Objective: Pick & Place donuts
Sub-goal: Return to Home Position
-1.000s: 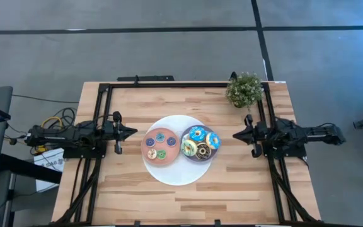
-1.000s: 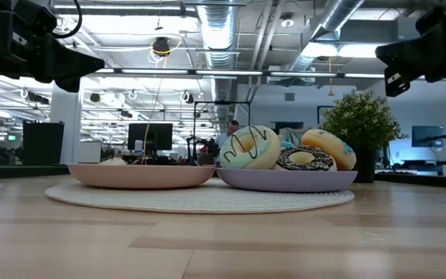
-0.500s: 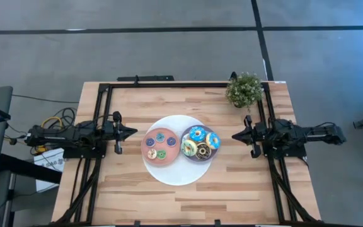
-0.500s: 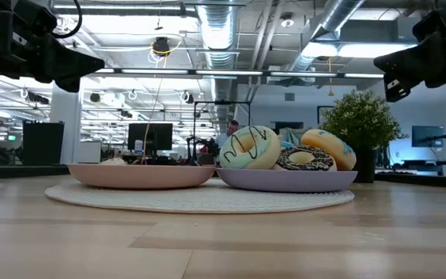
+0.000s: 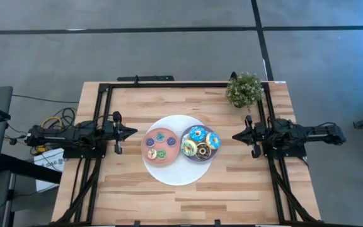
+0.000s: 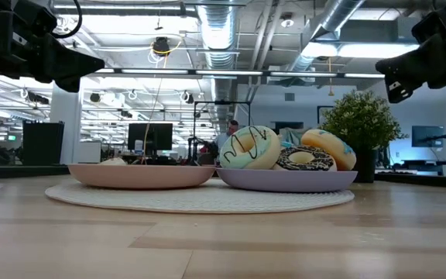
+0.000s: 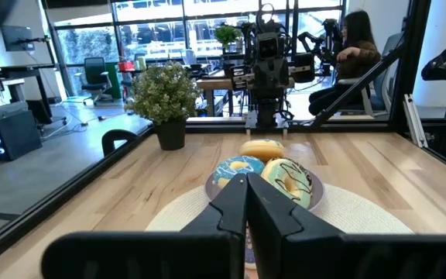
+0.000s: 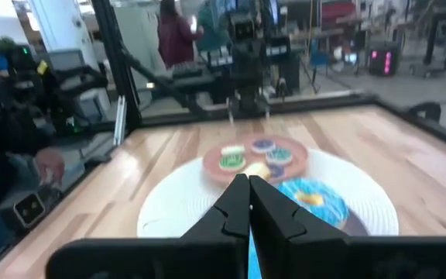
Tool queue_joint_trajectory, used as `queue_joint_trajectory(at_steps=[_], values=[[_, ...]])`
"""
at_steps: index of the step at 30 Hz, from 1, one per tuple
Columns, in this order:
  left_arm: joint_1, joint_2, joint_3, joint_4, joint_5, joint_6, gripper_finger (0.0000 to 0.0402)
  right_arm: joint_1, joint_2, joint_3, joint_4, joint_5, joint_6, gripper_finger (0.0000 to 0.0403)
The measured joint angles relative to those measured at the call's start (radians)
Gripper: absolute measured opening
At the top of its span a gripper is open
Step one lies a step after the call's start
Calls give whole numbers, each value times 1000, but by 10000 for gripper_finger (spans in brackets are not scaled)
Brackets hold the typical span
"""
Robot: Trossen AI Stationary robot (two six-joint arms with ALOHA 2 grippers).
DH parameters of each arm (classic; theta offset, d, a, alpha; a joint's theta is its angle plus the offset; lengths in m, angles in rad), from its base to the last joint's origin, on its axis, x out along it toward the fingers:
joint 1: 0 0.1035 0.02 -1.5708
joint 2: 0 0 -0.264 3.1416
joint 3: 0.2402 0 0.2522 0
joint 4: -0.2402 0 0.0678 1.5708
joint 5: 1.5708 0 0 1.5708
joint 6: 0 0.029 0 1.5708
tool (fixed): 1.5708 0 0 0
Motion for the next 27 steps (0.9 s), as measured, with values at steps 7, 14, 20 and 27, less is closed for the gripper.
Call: queue_joint_trajectory(at_steps=[7, 14, 20, 27], values=[[0, 0, 0, 0, 0, 0, 0, 1, 1, 23, -87, 1, 0, 0], [0, 0, 0, 0, 0, 0, 0, 2, 0, 24, -92, 0, 0, 0], [0, 0, 0, 0, 0, 0, 0, 2, 0, 24, -93, 0, 0, 0], [0, 0, 0, 0, 0, 0, 0, 2, 0, 25, -95, 0, 0, 0]])
